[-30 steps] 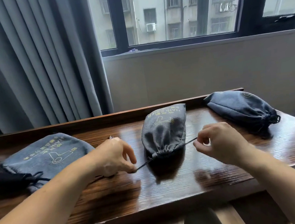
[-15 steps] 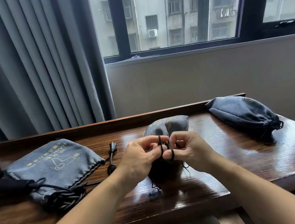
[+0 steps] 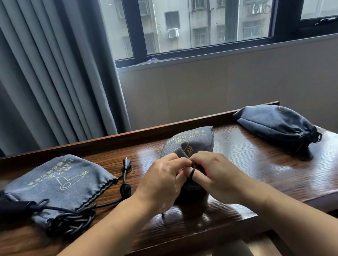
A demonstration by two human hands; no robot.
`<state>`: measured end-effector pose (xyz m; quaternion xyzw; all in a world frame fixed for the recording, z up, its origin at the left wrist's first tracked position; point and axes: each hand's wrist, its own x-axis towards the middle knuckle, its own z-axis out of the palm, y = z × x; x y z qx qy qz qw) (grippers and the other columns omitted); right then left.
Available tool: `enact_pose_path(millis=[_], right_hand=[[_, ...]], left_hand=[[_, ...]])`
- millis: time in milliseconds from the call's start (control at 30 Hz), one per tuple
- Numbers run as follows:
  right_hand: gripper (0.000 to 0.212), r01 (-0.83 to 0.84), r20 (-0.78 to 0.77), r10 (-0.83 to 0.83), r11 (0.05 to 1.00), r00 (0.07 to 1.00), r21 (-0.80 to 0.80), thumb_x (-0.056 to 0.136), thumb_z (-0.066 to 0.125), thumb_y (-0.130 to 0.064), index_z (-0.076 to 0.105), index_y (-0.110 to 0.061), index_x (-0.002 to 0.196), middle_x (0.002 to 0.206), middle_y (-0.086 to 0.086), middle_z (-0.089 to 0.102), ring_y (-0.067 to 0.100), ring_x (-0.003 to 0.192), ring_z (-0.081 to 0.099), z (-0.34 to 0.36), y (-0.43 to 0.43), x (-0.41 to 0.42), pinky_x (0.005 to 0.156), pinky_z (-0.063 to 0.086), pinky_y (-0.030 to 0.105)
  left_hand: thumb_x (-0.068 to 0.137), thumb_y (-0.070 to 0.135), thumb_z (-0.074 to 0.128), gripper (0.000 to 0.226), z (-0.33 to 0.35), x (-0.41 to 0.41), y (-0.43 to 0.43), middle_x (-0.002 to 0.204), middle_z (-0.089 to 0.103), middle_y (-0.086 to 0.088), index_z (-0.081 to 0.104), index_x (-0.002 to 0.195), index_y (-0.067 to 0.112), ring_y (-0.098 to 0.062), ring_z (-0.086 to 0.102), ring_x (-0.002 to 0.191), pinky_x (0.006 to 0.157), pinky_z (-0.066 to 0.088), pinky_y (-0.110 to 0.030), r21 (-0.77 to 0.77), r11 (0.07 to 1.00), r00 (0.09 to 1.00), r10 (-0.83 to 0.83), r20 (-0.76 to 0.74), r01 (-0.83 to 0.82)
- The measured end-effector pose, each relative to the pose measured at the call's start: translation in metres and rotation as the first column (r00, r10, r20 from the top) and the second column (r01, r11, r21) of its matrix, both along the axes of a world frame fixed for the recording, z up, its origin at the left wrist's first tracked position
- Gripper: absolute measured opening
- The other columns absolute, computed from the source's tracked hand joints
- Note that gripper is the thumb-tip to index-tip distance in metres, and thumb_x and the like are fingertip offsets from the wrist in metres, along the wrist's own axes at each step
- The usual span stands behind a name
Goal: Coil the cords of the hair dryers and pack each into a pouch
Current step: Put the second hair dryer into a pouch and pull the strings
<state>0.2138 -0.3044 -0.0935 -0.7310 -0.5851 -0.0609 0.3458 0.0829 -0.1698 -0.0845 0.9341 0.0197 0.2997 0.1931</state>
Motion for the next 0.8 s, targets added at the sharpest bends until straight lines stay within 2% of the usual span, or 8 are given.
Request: enact_pose_path(millis=[100, 167, 400, 500, 567, 667, 733, 800], right_hand=[[0.033, 0.066, 0.087, -0.066, 0.998, 0.994, 0.006, 0.088, 0.037, -0.045, 0.061, -0.023, 0.092, 0.084, -0.006, 0.056, 0.016, 0.077, 0.055, -0.003, -0.006, -0.007, 0.071, 0.047, 0.033], [0.034, 0.128, 0.164, -0.13, 0.992, 0.978, 0.023, 0.087, 0.037, -0.041, 0.063, -0.02, 0.093, 0.086, -0.001, 0.058, 0.025, 0.077, 0.059, -0.006, -0.008, -0.011, 0.071, 0.051, 0.042], [0.046, 0.248, 0.349, -0.22, 0.968, 0.911, -0.037, 0.091, 0.021, -0.044, 0.063, -0.025, 0.095, 0.088, -0.003, 0.067, 0.027, 0.078, 0.066, 0.0, -0.015, -0.024, 0.064, 0.053, 0.042], [0.03, 0.346, 0.426, -0.323, 0.938, 0.845, 0.025, 0.094, 0.037, -0.037, 0.064, -0.026, 0.086, 0.08, -0.007, 0.066, 0.023, 0.067, 0.067, -0.002, -0.021, -0.028, 0.05, 0.05, 0.036], [0.026, 0.328, 0.306, -0.332, 0.942, 0.893, 0.064, 0.092, 0.048, -0.037, 0.07, -0.025, 0.084, 0.088, -0.011, 0.071, 0.017, 0.075, 0.07, -0.004, -0.025, -0.026, 0.06, 0.056, 0.036], [0.012, 0.169, -0.147, -0.151, 0.979, 0.978, 0.116, 0.087, 0.07, -0.033, 0.08, -0.029, 0.081, 0.103, -0.02, 0.073, -0.002, 0.095, 0.067, -0.005, -0.032, -0.016, 0.086, 0.051, 0.02], [0.011, 0.066, -0.464, 0.001, 0.989, 0.886, 0.13, 0.083, 0.078, -0.029, 0.079, -0.024, 0.074, 0.101, -0.016, 0.072, 0.0, 0.096, 0.067, 0.002, -0.038, -0.012, 0.084, 0.048, 0.019], [0.024, 0.01, -0.683, 0.136, 0.978, 0.717, 0.206, 0.077, 0.076, -0.035, 0.075, -0.012, 0.072, 0.092, -0.004, 0.071, 0.01, 0.088, 0.064, 0.007, -0.041, -0.009, 0.083, 0.046, 0.026]], left_hand=[[0.098, 0.026, 0.055, 0.022, 0.0, -0.002, -0.003, 0.091, 0.062, 0.005, 0.071, 0.112, 0.021, -0.016, 0.061, 0.078, 0.069, 0.051, -0.029, 0.113, 0.993, 1.0, -0.016, -0.002, 0.016], [0.1, 0.024, 0.054, 0.02, 0.0, -0.002, -0.006, 0.09, 0.062, 0.007, 0.07, 0.112, 0.021, -0.015, 0.061, 0.077, 0.068, 0.052, -0.032, 0.141, 0.989, 0.999, -0.04, -0.003, 0.04], [0.093, 0.022, 0.059, 0.019, 0.004, -0.006, -0.009, 0.086, 0.069, 0.004, 0.075, 0.104, 0.017, -0.012, 0.063, 0.077, 0.074, 0.05, -0.025, 0.119, 0.993, 1.0, -0.029, 0.005, 0.028], [0.089, 0.025, 0.066, 0.017, 0.005, -0.01, -0.01, 0.085, 0.076, 0.005, 0.078, 0.096, 0.016, -0.007, 0.067, 0.076, 0.074, 0.05, -0.018, 0.083, 0.997, 0.998, 0.001, 0.07, -0.006], [0.088, 0.029, 0.07, 0.015, 0.007, -0.013, -0.008, 0.085, 0.077, 0.008, 0.08, 0.092, 0.019, -0.005, 0.068, 0.079, 0.075, 0.05, -0.016, 0.018, 0.999, 0.996, 0.041, 0.082, -0.043], [0.09, 0.031, 0.074, 0.01, 0.009, -0.02, 0.001, 0.084, 0.072, 0.013, 0.078, 0.083, 0.027, -0.005, 0.065, 0.081, 0.076, 0.049, -0.021, -0.16, 0.986, 0.994, 0.032, -0.108, -0.049], [0.089, 0.038, 0.073, 0.025, 0.013, -0.024, 0.004, 0.084, 0.065, 0.011, 0.071, 0.068, 0.024, -0.006, 0.061, 0.078, 0.077, 0.049, -0.026, -0.382, 0.924, 0.983, -0.057, -0.175, -0.014], [0.083, 0.038, 0.072, 0.039, 0.015, -0.028, 0.005, 0.081, 0.064, 0.002, 0.06, 0.056, 0.013, -0.01, 0.058, 0.075, 0.076, 0.047, -0.032, -0.585, 0.81, 0.993, -0.093, -0.066, 0.037]])
